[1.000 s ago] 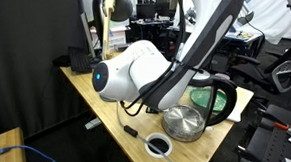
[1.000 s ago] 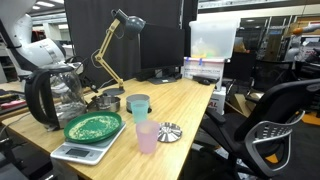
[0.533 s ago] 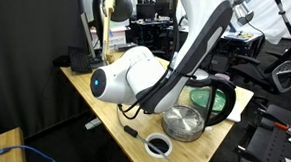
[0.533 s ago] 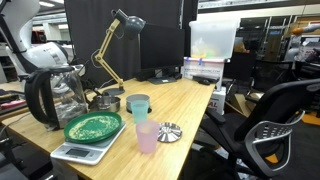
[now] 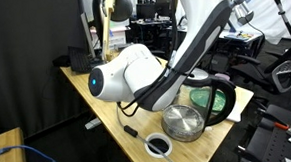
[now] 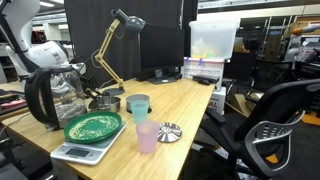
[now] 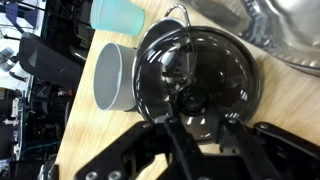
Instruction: Pick the black lid and put it on the grey pot
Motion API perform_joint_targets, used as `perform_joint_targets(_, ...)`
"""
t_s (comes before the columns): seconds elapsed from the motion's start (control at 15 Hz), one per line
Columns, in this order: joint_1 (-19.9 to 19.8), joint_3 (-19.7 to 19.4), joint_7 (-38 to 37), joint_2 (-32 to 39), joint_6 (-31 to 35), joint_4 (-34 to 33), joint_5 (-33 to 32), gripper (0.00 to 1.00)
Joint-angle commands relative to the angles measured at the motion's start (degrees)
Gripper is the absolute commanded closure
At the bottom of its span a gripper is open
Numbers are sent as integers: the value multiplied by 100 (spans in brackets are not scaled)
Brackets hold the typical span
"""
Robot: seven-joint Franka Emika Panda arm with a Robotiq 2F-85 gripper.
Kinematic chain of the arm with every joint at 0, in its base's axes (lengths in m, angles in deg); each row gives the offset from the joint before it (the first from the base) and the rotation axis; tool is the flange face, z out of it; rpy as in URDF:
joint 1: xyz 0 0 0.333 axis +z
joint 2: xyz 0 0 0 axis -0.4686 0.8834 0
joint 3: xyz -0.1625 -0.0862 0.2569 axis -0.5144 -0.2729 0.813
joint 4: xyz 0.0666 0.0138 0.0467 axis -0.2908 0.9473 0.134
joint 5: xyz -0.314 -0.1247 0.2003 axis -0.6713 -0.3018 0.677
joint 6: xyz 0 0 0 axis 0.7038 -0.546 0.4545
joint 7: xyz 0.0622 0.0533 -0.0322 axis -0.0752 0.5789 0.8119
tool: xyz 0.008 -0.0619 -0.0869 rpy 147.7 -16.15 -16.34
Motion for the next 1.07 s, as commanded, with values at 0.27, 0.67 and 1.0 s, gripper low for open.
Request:
perform_joint_targets(0.27, -159, 141, -62, -79, 104, 17, 7, 92)
perform_joint_targets(0.67, -603, 239, -368, -880, 738, 153, 537, 92)
perform_joint_targets(1.0, -1162, 117, -333, -1762, 1483, 446, 1503, 92)
